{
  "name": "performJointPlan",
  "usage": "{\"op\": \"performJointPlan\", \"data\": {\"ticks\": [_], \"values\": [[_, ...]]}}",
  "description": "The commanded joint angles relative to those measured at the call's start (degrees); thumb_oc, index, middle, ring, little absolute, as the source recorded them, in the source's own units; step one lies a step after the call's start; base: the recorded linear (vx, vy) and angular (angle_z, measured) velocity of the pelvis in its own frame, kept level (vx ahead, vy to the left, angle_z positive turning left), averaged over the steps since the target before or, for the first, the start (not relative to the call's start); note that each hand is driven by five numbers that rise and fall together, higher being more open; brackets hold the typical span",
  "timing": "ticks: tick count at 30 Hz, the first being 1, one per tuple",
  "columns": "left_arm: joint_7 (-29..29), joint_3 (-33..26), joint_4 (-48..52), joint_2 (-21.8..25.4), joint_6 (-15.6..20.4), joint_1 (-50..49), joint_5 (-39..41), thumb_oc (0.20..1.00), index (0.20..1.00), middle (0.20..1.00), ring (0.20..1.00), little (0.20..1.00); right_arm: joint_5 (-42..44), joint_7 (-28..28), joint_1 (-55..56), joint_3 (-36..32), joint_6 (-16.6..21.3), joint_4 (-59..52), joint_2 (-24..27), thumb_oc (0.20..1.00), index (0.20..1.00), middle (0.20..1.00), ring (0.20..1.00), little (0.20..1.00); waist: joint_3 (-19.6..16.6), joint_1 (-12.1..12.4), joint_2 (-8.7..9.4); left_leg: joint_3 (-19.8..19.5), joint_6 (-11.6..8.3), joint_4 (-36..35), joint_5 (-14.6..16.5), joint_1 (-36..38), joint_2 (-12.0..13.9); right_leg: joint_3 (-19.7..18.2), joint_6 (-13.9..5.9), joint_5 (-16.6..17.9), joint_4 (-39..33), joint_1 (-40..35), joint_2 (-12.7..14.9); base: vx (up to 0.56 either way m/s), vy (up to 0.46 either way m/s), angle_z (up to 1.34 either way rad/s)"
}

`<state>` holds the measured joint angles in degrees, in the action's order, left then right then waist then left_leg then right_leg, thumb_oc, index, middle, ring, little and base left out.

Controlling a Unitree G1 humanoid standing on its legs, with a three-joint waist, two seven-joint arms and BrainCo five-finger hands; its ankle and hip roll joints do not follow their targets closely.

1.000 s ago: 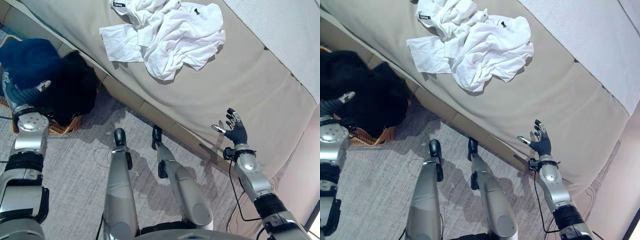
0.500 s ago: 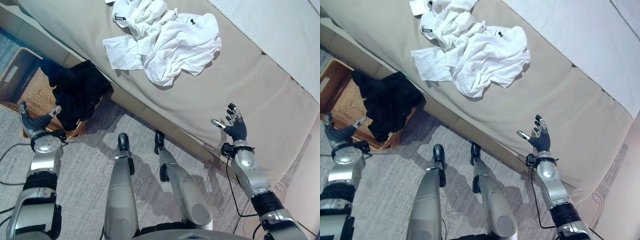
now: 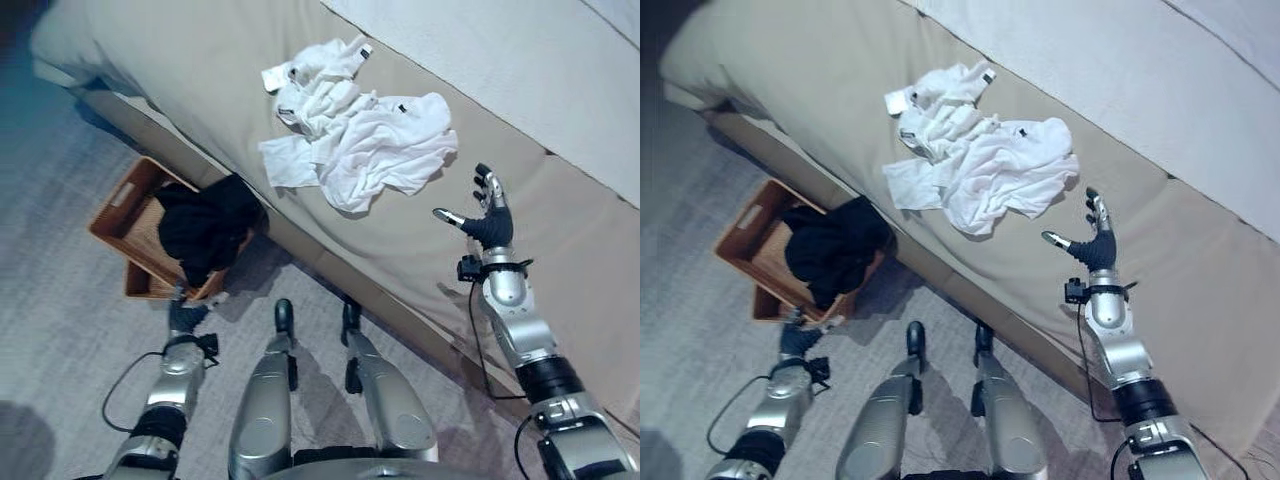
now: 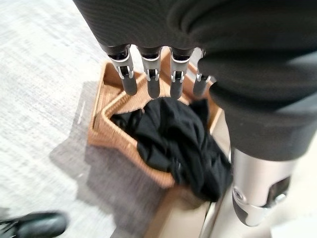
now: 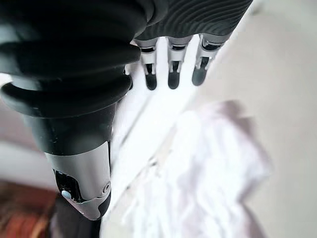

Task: Pick up clothes into the bucket

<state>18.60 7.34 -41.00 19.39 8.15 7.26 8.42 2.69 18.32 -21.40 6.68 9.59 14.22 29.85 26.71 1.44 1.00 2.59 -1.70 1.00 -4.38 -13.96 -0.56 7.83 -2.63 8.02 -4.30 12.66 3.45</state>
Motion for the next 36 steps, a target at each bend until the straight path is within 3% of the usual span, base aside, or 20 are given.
{"op": "performJointPlan", "data": {"ticks": [1,6,8,13,23,32,33,34,36], "values": [[-2.78,4.3,-2.43,0.87,1.79,-2.42,-6.77,1.0,1.0,1.0,1.0,1.0,-6.96,2.6,-5.22,1.44,-1.22,1.32,4.93,1.0,1.0,1.0,1.0,1.0,-5.99,1.18,-1.23,-5.51,0.51,-2.0,0.51,1.94,-1.01,3.11,-2.77,-9.6,12.98,2.57,3.87,0.0,-0.029,0.44],[-3.53,6.73,-3.42,-1.13,2.07,-3.76,-6.07,1.0,1.0,1.0,1.0,1.0,-10.18,3.52,-12.87,4.58,-3.25,7.54,9.45,1.0,1.0,1.0,1.0,1.0,-6.43,1.89,-2.87,-7.01,0.97,-1.96,0.15,1.93,-1.38,3.84,-2.37,-10.94,16.57,3.89,4.56,0.03,-0.06,0.27],[-3.69,9.32,-4.08,-2.01,1.64,-4.37,-5.54,1.0,1.0,1.0,1.0,1.0,-11.99,4.57,-20.39,7.68,-5.76,14.8,12.16,1.0,1.0,1.0,1.0,1.0,-5.57,2.63,-3.61,-7.56,1.19,-0.86,0.44,1.32,-1.76,3.74,-2.13,-12.31,19.28,5.02,4.78,0.01,-0.053,0.13],[-4.0,13.02,-3.35,-2.1,1.43,-4.29,-5.54,1.0,1.0,1.0,1.0,1.0,-11.56,6.52,-31.08,12.41,-7.53,25.42,13.42,1.0,1.0,1.0,1.0,1.0,-4.06,2.98,-4.3,-7.87,1.25,0.11,0.19,-0.7,-1.63,3.75,-1.93,-12.5,21.08,7.28,4.76,-0.01,-0.03,0.05],[0.33,16.44,-3.05,-2.83,2.45,-0.61,2.34,1.0,1.0,1.0,1.0,1.0,-8.87,7.34,-53.44,25.34,-10.72,51.18,14.46,1.0,1.0,1.0,1.0,1.0,3.08,4.15,-4.26,-8.81,0.57,3.68,-0.87,-9.82,-1.43,4.0,-1.56,-11.73,24.5,15.42,4.96,-0.04,-0.026,0.07],[2.9,18.59,-2.66,-3.21,3.98,2.27,5.42,1.0,1.0,1.0,1.0,1.0,-10.17,7.14,-61.85,32.8,-11.28,60.24,15.27,1.0,1.0,1.0,1.0,1.0,3.08,4.92,-4.68,-9.0,0.04,4.93,-2.28,-20.13,-1.65,4.17,-1.76,-10.21,24.78,25.28,4.91,0.0,0.001,0.08],[3.17,19.18,-2.18,-3.38,4.24,2.51,6.09,1.0,1.0,1.0,1.0,1.0,-10.51,6.65,-63.2,34.24,-11.5,62.07,15.51,1.0,1.0,1.0,1.0,1.0,3.08,5.03,-4.81,-9.31,-0.26,4.79,-1.18,-20.43,-1.83,3.68,-2.23,-11.93,25.86,26.2,5.01,0.0,0.0,0.0],[3.19,19.09,-2.12,-3.34,4.26,2.85,6.07,1.0,1.0,1.0,1.0,1.0,-10.49,6.68,-63.59,34.23,-11.47,62.12,15.62,1.0,1.0,1.0,1.0,1.0,3.08,5.12,-5.02,-9.16,-0.05,4.93,-2.72,-21.92,-1.77,4.33,-1.77,-10.05,25.3,27.29,5.02,0.06,-0.02,0.03],[3.29,19.73,-1.12,-3.33,4.52,2.98,6.45,1.0,1.0,1.0,1.0,1.0,-10.61,5.89,-65.02,35.74,-11.61,63.45,15.95,1.0,1.0,1.0,1.0,1.0,3.08,5.18,-5.12,-9.53,-0.34,4.23,-1.72,-21.57,-1.98,3.81,-2.33,-11.89,26.02,27.61,5.25,0.03,-0.006,0.07]]}}
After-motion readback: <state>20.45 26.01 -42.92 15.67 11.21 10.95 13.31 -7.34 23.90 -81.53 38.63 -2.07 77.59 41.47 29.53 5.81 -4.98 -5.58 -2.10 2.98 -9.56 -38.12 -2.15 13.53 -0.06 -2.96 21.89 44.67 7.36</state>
